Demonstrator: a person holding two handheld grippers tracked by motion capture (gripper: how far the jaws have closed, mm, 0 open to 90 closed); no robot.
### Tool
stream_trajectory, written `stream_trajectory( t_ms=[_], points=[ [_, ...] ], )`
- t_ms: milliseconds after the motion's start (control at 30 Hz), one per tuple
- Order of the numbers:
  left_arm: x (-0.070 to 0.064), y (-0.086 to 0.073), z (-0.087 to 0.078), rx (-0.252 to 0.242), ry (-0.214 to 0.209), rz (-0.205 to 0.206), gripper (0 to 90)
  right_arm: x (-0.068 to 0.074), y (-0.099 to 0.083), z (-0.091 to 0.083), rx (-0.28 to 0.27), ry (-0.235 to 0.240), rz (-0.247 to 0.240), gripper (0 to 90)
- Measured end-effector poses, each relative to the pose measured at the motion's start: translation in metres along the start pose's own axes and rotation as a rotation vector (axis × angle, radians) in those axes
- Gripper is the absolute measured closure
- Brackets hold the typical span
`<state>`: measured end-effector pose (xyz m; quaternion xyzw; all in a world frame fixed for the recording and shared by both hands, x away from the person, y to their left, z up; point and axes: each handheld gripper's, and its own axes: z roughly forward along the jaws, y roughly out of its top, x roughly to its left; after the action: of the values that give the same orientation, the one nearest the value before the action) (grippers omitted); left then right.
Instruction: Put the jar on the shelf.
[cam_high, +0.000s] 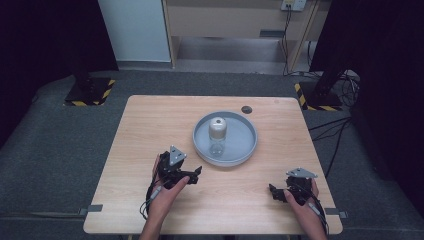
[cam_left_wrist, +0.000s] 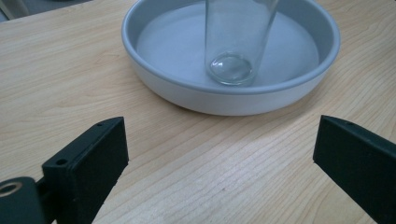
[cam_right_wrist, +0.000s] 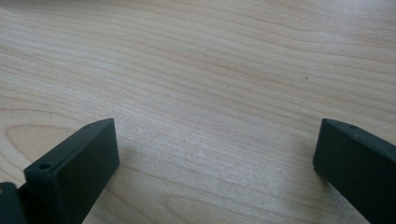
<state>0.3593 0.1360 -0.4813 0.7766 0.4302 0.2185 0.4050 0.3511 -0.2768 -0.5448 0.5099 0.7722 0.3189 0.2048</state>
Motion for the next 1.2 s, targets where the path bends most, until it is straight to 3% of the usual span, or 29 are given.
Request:
stream_trajectory(
  t_ms=[400, 1200],
  points=[
    [0.006, -0.010, -0.006, 0.010, 0.019, -0.009, 2.3, 0.000, 0.000, 0.000, 0.000, 0.000, 0.000, 0.3],
    [0.025, -0.032, -0.026, 0.005, 0.060, -0.082, 2.4, 0.000, 0.000, 0.000, 0.000, 0.000, 0.000, 0.3]
  ],
)
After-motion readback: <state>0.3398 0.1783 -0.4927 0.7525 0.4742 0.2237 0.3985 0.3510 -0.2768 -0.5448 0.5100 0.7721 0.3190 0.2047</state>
